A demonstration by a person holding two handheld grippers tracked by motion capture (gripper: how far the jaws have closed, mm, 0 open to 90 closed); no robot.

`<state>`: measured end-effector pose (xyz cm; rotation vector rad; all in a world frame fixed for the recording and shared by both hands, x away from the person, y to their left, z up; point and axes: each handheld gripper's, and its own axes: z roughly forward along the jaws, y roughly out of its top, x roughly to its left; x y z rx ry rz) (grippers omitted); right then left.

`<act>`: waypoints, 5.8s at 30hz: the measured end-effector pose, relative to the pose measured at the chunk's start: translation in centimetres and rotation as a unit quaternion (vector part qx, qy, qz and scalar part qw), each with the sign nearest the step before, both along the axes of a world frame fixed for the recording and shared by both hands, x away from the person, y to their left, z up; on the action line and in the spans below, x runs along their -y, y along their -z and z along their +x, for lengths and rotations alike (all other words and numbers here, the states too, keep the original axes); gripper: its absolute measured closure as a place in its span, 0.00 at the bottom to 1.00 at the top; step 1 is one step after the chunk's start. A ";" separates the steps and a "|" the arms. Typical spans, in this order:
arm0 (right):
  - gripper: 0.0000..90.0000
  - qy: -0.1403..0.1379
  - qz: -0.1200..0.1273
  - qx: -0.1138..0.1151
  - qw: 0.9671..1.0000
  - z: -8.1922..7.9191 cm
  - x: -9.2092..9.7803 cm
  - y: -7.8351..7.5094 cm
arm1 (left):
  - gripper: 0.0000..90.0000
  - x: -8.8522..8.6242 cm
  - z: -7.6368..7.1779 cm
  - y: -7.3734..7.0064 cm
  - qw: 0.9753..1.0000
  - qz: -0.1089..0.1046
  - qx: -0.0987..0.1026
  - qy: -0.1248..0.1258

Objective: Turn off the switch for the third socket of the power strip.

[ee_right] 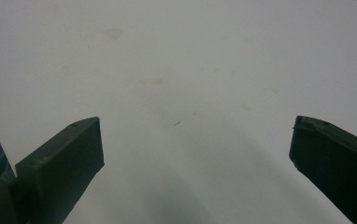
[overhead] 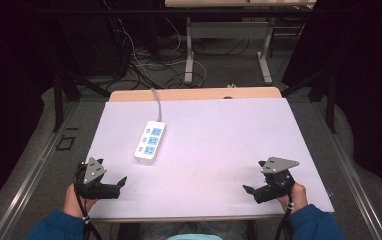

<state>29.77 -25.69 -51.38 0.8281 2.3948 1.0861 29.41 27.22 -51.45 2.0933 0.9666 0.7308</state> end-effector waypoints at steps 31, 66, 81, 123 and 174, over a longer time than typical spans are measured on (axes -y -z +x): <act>0.03 0.006 0.001 -0.004 1.000 0.3 -0.2 0.2 | 0.00 0.5 2.7 -2.2 0.999 -0.006 -0.006 -0.033; 0.03 0.004 -0.003 -0.007 1.000 0.4 -0.2 0.2 | 0.00 1.8 7.5 -2.4 0.999 -0.007 -0.019 -0.041; 0.03 0.007 -0.003 -0.006 1.000 0.4 -0.2 0.2 | 0.00 2.6 9.0 -2.2 0.999 -0.006 -0.029 -0.036; 0.04 0.007 -0.001 -0.010 1.000 0.4 -0.2 0.2 | 0.29 4.6 11.8 -0.9 0.998 0.001 -0.068 -0.013; 0.04 0.009 -0.002 -0.013 1.000 0.3 -0.2 0.2 | 1.00 5.1 12.5 1.4 0.993 0.011 -0.112 0.030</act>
